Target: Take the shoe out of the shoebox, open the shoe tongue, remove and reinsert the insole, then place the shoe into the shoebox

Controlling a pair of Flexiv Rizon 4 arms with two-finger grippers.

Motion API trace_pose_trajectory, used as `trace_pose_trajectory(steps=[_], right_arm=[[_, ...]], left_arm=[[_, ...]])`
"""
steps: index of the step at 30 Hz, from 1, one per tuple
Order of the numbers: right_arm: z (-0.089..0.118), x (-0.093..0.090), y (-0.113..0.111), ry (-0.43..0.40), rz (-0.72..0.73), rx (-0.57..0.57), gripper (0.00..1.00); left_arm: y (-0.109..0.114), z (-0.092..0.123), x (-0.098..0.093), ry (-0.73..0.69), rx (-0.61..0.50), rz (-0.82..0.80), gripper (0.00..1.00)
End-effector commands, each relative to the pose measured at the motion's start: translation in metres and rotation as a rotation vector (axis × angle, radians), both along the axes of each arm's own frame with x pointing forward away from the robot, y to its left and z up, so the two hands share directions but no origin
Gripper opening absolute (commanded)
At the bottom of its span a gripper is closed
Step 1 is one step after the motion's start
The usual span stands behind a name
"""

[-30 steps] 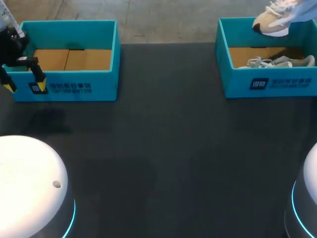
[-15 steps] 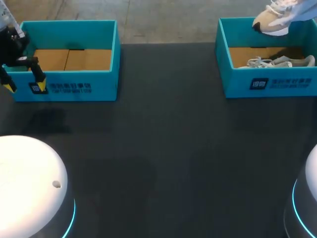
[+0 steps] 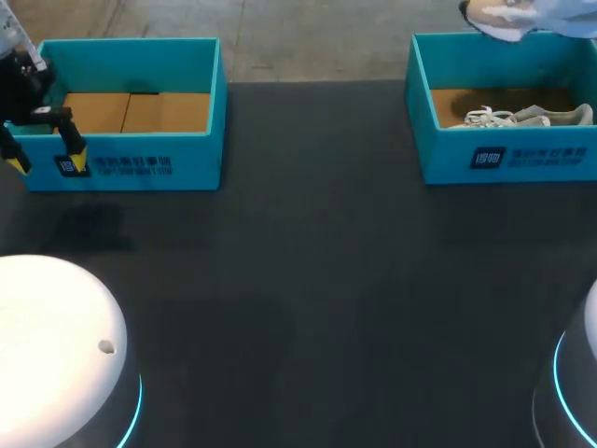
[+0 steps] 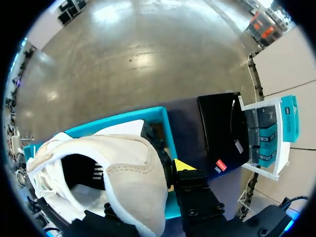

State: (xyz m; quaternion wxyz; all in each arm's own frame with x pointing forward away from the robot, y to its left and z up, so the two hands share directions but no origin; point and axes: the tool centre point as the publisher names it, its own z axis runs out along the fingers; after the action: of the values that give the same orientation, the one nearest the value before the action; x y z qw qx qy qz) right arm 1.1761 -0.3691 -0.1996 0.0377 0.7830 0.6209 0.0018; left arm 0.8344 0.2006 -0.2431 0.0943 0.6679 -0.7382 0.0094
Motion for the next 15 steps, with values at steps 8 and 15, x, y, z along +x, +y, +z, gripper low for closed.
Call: trace_pose_trajectory(steps=[8, 15], right_arm=[[-0.004, -0.007, 0.007, 0.187, -0.005, 0.018, 0.00], [-0.016, -0.015, 0.009, 0.199, -0.033, -0.009, 0.00]], left_arm=[[0.000, 0.000, -0.001, 0.000, 0.002, 0.000, 1.00], [0.000, 0.000, -0.001, 0.000, 0.002, 0.000, 1.00]])
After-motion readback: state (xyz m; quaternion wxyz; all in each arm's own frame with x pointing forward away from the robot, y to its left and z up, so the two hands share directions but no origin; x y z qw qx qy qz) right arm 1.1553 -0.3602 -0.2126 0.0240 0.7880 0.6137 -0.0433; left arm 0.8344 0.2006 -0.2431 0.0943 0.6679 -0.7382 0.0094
